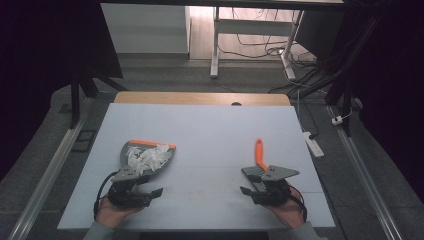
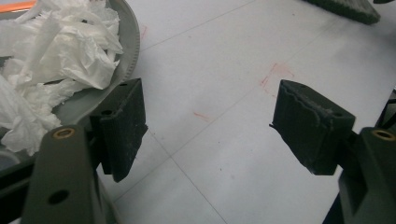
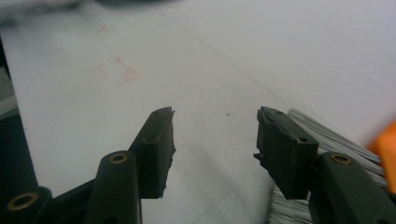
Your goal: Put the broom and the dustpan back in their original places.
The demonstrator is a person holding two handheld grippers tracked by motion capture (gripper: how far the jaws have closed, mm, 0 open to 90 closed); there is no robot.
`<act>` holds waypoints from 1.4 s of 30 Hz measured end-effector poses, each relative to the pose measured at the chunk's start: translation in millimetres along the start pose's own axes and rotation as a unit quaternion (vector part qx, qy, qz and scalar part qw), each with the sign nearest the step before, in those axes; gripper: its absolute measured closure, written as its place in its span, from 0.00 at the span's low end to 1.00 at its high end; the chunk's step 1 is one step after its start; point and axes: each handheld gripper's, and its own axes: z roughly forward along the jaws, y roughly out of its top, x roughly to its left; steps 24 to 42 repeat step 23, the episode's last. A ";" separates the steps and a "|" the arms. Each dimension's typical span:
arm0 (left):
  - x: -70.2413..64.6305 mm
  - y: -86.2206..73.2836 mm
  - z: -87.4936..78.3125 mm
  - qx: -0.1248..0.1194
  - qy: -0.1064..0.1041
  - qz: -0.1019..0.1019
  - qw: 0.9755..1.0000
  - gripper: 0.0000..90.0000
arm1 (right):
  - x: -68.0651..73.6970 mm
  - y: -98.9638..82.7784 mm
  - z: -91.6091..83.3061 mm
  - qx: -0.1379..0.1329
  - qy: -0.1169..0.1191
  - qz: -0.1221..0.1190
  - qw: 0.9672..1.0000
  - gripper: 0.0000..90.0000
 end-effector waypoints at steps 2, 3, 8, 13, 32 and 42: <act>-1.4 -0.8 1.2 0.003 0.000 0.002 1.000 0.30 | 2.3 0.0 3.3 0.005 0.002 -0.009 1.000 0.52; -1.9 -1.3 1.4 0.003 0.000 0.004 1.000 0.30 | 3.0 0.0 4.6 0.006 0.002 -0.011 1.000 0.52; -1.5 -2.3 0.6 0.000 0.006 0.005 1.000 0.30 | 1.4 -0.9 4.9 0.003 -0.006 -0.014 1.000 0.52; -0.2 -2.3 0.2 -0.001 0.009 0.003 1.000 0.30 | -2.2 -2.0 2.6 -0.002 -0.013 -0.010 1.000 0.52; 0.2 -2.9 1.1 0.002 0.010 0.003 1.000 0.29 | -3.3 -2.7 2.7 -0.001 -0.010 -0.011 1.000 0.52; 0.2 -2.9 1.1 0.002 0.010 0.003 1.000 0.29 | -3.3 -2.7 2.7 -0.001 -0.010 -0.011 1.000 0.52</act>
